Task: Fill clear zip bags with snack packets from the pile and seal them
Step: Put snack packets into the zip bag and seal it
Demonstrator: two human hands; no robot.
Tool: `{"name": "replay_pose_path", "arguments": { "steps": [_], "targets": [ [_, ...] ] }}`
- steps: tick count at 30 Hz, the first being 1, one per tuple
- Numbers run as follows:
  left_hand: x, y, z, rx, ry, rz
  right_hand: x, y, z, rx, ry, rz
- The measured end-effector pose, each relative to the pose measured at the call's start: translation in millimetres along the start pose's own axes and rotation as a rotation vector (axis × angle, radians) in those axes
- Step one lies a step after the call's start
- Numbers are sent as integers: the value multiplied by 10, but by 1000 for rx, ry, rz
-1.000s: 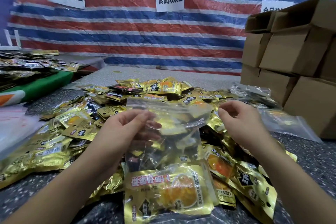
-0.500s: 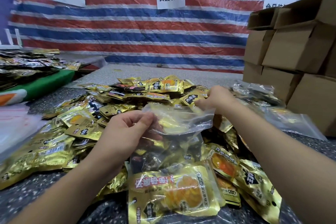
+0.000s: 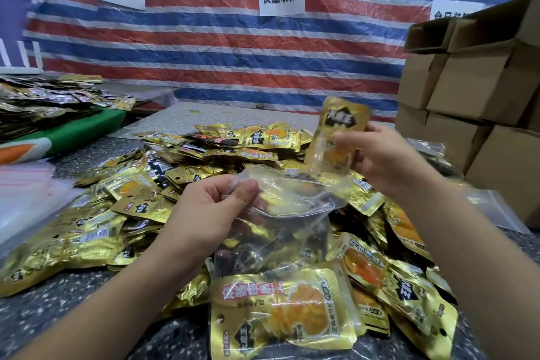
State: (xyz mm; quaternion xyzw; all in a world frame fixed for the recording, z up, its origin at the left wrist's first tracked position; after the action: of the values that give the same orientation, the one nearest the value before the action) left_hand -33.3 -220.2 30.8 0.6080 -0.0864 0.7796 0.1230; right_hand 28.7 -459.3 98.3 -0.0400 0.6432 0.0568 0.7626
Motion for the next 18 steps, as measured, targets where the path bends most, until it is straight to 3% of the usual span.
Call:
{"name": "replay_pose_path", "arguments": {
  "steps": [2, 5, 12, 15, 18],
  "targets": [
    [12, 6, 3, -2, 18, 18, -120, 32, -163, -93, -149, 214],
    [8, 1, -3, 7, 33, 16, -215, 164, -394, -243, -321, 226],
    [46, 35, -28, 3, 47, 27, -28, 411, -680, -255, -444, -274],
    [70, 60, -41, -11, 42, 23, 88, 350, -685, -181, -445, -315],
    [86, 68, -49, -5, 61, 43, 141, 363, -694, -250, -416, -477]
  ]
}}
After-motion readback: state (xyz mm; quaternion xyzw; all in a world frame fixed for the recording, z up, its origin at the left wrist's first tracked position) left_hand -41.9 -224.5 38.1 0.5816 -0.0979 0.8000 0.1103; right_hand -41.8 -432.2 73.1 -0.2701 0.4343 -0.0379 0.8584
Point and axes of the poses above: each hand's wrist, its own z-axis towards the middle knuckle, its own y-axis out of the palm, x = y × z, the point moved 4 cm from there along z, towards the middle knuckle, and after that the axes turned 11 degrees about -x, right-handed, at the moved point
